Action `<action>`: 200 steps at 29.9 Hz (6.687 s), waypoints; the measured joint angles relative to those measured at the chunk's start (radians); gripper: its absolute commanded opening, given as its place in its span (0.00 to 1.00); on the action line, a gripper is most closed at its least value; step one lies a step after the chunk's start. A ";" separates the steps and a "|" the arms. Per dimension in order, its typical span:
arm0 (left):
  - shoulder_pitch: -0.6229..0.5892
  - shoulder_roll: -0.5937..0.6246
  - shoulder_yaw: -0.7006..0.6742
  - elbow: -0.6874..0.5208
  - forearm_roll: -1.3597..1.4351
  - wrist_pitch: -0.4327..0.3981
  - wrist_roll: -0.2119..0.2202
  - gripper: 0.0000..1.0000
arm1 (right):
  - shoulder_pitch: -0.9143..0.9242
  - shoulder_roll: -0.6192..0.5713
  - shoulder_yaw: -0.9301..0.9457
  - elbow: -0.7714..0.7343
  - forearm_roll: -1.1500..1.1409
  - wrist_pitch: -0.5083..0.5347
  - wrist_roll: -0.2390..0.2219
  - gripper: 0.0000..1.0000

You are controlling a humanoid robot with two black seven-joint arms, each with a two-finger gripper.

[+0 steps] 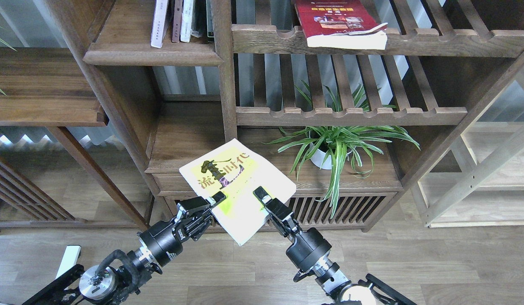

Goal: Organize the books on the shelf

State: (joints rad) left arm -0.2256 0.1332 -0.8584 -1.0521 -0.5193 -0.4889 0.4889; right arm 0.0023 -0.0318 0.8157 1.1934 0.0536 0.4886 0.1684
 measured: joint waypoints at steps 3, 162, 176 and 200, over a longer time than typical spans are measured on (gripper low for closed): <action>0.000 -0.001 -0.002 -0.003 0.000 0.000 0.000 0.03 | 0.000 -0.004 0.005 -0.002 -0.003 0.000 -0.002 0.05; -0.181 0.381 -0.911 -0.527 0.969 0.000 0.000 0.01 | 0.044 -0.016 0.245 -0.166 -0.009 0.000 0.002 0.99; -0.215 0.377 -0.856 -0.519 1.004 0.002 0.000 0.02 | 0.048 -0.016 0.252 -0.166 -0.009 0.000 0.002 0.99; -0.199 0.379 -0.909 -0.458 0.999 0.004 0.000 0.02 | 0.056 -0.016 0.249 -0.158 -0.009 0.000 0.002 0.99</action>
State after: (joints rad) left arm -0.4245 0.5124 -1.7678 -1.5097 0.4800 -0.4853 0.4888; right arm 0.0581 -0.0475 1.0650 1.0355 0.0445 0.4887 0.1704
